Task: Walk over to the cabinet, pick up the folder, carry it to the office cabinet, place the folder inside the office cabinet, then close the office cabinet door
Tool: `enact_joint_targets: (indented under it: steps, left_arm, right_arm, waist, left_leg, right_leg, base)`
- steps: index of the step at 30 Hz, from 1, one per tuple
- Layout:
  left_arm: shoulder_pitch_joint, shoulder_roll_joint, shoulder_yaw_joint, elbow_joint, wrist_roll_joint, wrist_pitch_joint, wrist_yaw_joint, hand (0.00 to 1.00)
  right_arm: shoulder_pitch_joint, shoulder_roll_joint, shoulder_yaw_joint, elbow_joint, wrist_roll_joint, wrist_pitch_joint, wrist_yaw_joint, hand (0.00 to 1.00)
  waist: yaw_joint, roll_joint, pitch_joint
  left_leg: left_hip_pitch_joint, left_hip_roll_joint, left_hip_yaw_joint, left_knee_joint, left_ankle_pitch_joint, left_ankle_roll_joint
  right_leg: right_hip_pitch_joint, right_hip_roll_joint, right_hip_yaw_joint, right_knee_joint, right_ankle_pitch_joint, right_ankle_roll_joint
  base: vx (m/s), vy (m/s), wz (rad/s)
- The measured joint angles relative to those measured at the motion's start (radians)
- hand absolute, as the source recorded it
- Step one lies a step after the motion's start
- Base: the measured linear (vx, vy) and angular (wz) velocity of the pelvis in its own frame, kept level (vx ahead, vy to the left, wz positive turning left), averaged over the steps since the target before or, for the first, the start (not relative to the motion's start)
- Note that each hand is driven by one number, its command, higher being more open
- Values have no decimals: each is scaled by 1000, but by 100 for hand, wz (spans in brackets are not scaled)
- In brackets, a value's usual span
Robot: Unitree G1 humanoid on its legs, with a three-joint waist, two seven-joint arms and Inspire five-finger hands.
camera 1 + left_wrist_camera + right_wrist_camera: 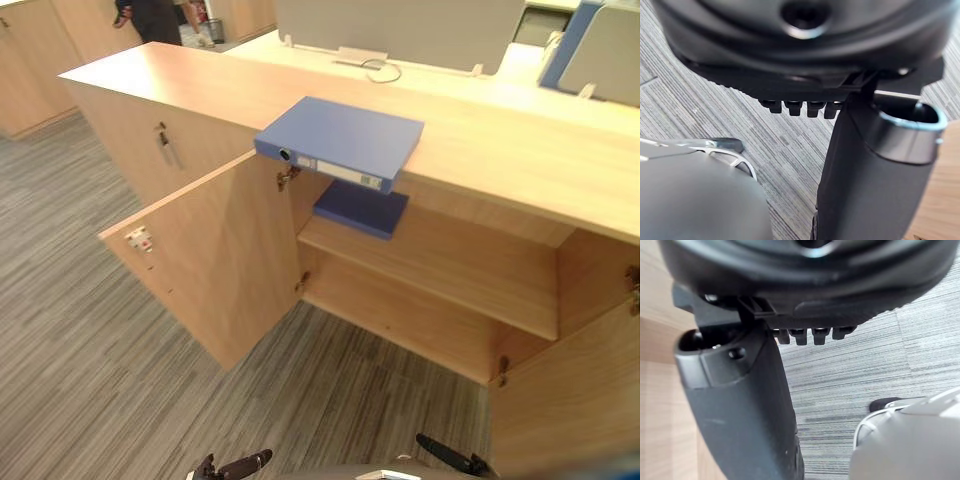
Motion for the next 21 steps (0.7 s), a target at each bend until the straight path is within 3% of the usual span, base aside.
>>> enact_joint_targets:
  steps: [2, 3, 4, 5, 7, 9, 10, 11, 12, 13, 14, 15, 17, 19, 21]
  left_arm:
    - [2, -7, 25, -17, 0, 2, -4, 100]
    - [3, -14, 25, -25, -1, 5, -5, 100]
    - [4, -20, 25, -32, -2, 6, -6, 100]
    - [3, -27, 24, -38, -2, 5, -6, 100]
    - [3, -27, 22, -56, -2, -2, -7, 100]
    - [0, -28, 10, -74, -2, -5, -7, 100]
    - [-2, -28, 7, -76, -3, -8, -5, 100]
    - [-8, -29, -5, -74, -3, -9, 2, 100]
    - [-5, -42, -12, -72, -5, -10, 8, 100]
    - [-6, -47, -11, -70, -9, -10, 7, 100]
    - [-12, -40, -11, -66, -12, -9, 3, 100]
    - [-20, -16, -11, -73, -11, -12, 6, 100]
    - [-15, 1, -7, -71, -12, -10, 7, 100]
    - [-17, 9, -13, -53, -12, -10, 4, 100]
    - [-21, 11, -41, -32, -12, -12, 1, 100]
  right_arm:
    - [0, -3, 12, -5, 2, -3, 0, 100]
    - [1, -13, 21, -17, 5, -3, -1, 100]
    - [3, -26, 38, -20, 5, -5, -5, 100]
    - [0, -31, 48, -19, 5, -5, -6, 100]
    - [-10, -32, 51, -7, 4, -4, -7, 100]
    - [-25, -32, 57, 13, 3, -1, -7, 100]
    - [-25, -32, 57, 16, 2, -1, -7, 100]
    - [-24, -36, 57, 20, 1, -1, -7, 100]
    - [-18, -50, 58, 17, -1, -1, -6, 100]
    - [-15, -56, 59, 18, -3, -2, -6, 100]
    - [-11, -53, 65, 20, -4, -1, -9, 100]
    - [-4, -29, 71, 26, -5, 1, -9, 100]
    - [1, -18, 88, 30, -5, 1, -8, 100]
    - [-1, -7, 90, 27, -5, -5, -1, 100]
    - [-2, -7, 88, 28, -5, -8, 9, 100]
  waist:
    - [1, 6, 1]
    - [7, 25, 3]
    - [13, 35, 3]
    - [14, 38, 6]
    - [19, 32, 7]
    - [28, 15, 15]
    - [33, 13, 15]
    - [38, 15, 14]
    - [39, 44, 1]
    - [38, 58, -7]
    - [34, 50, -9]
    - [33, 5, -11]
    - [41, -32, -32]
    - [40, -42, -42]
    - [32, -35, -58]
  left_leg:
    - [-95, 75, -22, 283, 0, 41]
    - [-170, 121, -74, 478, 52, 108]
    - [-231, 135, -121, 622, 17, 115]
    - [-254, 130, -134, 659, -14, 108]
    - [-312, 79, -142, 670, -77, 97]
    - [-366, -23, -188, 517, -105, 91]
    - [-370, -50, -216, 448, -104, 89]
    - [-370, -100, -297, 297, -90, 82]
    - [-369, -127, -407, 115, 78, 80]
    - [-363, -126, -445, 98, 76, 30]
    - [-352, -135, -465, 84, 56, 9]
    - [-334, -165, -452, 35, 65, 22]
    - [-300, -191, -412, -31, 85, 39]
    - [-245, -218, -384, -122, 124, 51]
    - [-181, -245, -376, -272, 202, 62]
  right_leg:
    - [41, 34, 42, -43, 9, -10]
    - [73, 58, 84, -65, 8, -20]
    - [97, 68, 133, -75, -1, -36]
    - [110, 67, 156, -78, -1, -37]
    - [128, 41, 220, -82, 0, -35]
    - [142, -15, 296, -81, 3, -27]
    - [142, -27, 312, -80, 3, -17]
    - [141, -44, 339, -80, 1, 11]
    - [137, -32, 353, -80, -9, 48]
    - [139, -22, 357, -79, -20, 66]
    - [140, -28, 357, -78, -25, 75]
    - [133, -70, 345, -73, -27, 84]
    - [121, -108, 344, -71, -19, 99]
    - [121, -140, 344, -73, -9, 116]
    - [115, -164, 341, -76, -3, 126]
  base:
    - [224, -129, -76]
    - [190, 3, -97]
    - [187, 37, -100]
    - [196, 70, -105]
    - [188, 92, -99]
    - [162, 175, -117]
    - [191, 262, -116]
    - [236, 296, -104]
    - [259, 327, -90]
    - [212, 244, -46]
    - [235, 248, -4]
    - [214, 206, 1]
    - [174, 175, -27]
    - [103, 105, -30]
    - [19, 19, -3]
